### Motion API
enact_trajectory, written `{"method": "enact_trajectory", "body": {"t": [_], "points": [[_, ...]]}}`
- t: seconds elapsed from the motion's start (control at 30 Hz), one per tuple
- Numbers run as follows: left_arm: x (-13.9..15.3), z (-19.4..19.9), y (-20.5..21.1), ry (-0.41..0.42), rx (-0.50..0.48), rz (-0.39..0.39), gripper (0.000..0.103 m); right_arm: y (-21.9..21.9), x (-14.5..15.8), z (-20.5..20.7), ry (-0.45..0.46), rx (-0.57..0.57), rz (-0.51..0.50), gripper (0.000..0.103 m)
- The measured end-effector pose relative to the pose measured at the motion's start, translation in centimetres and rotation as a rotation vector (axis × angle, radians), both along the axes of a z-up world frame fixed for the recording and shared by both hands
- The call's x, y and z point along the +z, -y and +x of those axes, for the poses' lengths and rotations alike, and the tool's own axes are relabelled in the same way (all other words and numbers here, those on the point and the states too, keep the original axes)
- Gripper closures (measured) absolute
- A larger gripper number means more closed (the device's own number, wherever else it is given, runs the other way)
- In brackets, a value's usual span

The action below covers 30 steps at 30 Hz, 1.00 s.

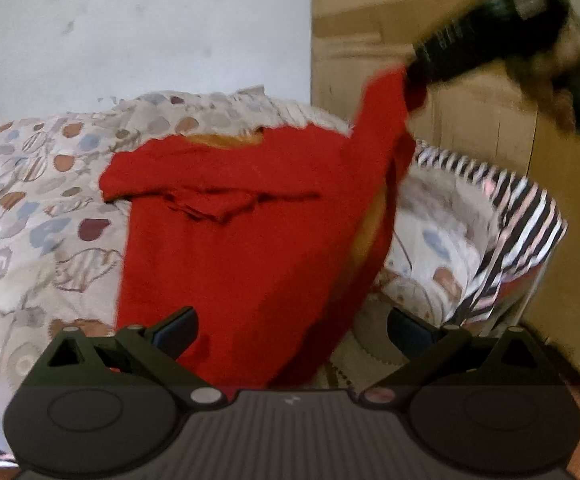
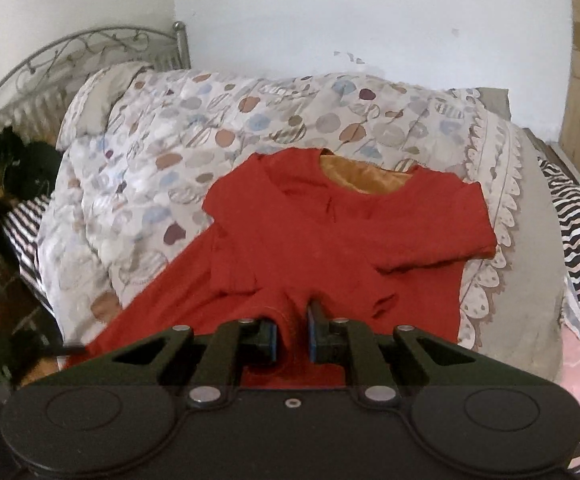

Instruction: Fold small clothes

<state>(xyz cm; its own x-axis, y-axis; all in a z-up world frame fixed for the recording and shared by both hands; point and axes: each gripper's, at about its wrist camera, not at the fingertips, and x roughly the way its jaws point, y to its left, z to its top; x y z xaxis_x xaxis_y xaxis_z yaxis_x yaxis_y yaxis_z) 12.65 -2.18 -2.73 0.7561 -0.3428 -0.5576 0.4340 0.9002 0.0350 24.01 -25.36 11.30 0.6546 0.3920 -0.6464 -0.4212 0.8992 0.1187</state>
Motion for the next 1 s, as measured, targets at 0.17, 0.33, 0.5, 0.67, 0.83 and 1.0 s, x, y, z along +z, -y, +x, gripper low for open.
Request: {"method": "enact_trajectory", "body": {"t": [0.17, 0.33, 0.5, 0.67, 0.83, 1.0], "points": [[-2.2, 1.4, 3.0, 0.024, 0.041, 0.135, 0.001, 0.7, 1.0, 0.3, -0.014, -0.023, 0.065, 0.089], [-2.9, 2.1, 3.5, 0.082, 0.087, 0.198, 0.008, 1.2, 1.8, -0.1, 0.005, -0.030, 0.073, 0.089], [-3.0, 1.3, 1.7, 0.156, 0.120, 0.321, 0.032, 1.9, 2.0, -0.5, 0.013, -0.045, 0.092, 0.089], [-3.0, -0.2, -1.6, 0.203, 0.139, 0.393, 0.056, 2.9, 1.7, -1.8, 0.030, -0.071, 0.110, 0.089], [-2.2, -1.6, -3.5, 0.307, 0.113, 0.333, 0.090, 3.7, 0.7, -4.3, 0.086, -0.114, 0.099, 0.089], [-0.6, -1.9, -4.4, 0.403, 0.140, 0.221, 0.097, 4.1, -1.2, -8.4, 0.202, -0.183, 0.037, 0.090]]}}
